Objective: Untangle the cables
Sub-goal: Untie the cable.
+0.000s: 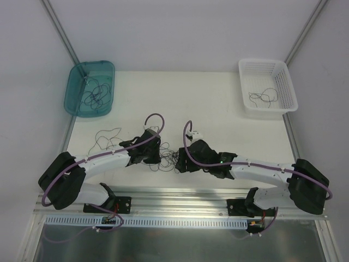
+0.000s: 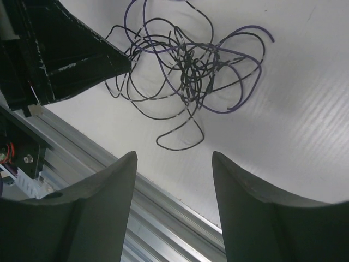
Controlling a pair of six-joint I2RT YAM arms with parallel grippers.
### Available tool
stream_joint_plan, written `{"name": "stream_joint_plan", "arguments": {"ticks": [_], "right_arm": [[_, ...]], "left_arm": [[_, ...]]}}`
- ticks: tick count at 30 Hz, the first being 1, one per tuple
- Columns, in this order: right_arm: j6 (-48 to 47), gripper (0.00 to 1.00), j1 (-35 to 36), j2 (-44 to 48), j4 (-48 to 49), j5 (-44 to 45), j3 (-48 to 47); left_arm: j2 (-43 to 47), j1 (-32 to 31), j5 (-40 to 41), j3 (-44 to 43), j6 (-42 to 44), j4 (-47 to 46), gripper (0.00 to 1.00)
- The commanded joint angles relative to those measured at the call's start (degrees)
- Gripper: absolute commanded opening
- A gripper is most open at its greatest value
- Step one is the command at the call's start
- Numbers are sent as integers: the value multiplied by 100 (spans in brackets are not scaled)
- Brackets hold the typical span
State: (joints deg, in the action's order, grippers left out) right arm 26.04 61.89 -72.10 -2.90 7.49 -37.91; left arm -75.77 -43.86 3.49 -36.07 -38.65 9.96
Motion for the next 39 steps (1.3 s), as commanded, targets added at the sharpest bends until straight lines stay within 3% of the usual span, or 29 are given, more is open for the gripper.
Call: {"name": "stream_joint_plan", "arguments": {"ticks": [1, 9, 12, 13, 16, 22, 27, 30, 33, 39], "right_arm": [[602, 61, 121, -269, 728, -20, -155], [1087, 50, 192, -1122, 669, 288, -462], [1087, 34, 201, -1176, 510, 560, -445], [1052, 20, 201, -1097, 396, 700, -410], [763, 1, 192, -579, -260, 1182, -401], [51, 1, -27, 1037, -2141, 2588, -463], [-459, 1, -782, 2346, -3067, 2837, -542], [-775, 1, -1344, 2787, -3384, 2706, -691], [-1241, 1, -1565, 2894, -3262, 1857, -858], [-1049, 1, -1583, 2262, -2903, 818, -788]], "left_arm": [[80, -114, -32, -40, -186, 33, 0], [53, -167, 3, -84, -283, 33, 0], [123, -167, 73, -66, -274, 33, 0], [158, -167, 134, -49, -266, 41, 0], [229, -150, 222, 4, -169, 77, 0], [833, 297, 223, 136, 51, 278, 0], [1713, 843, -180, 303, 288, 331, 0], [2267, 1089, -575, 312, 420, 367, 0], [2715, 1178, -1015, 233, 569, 332, 0], [2945, 1178, -2176, 31, 727, 95, 0]]}}
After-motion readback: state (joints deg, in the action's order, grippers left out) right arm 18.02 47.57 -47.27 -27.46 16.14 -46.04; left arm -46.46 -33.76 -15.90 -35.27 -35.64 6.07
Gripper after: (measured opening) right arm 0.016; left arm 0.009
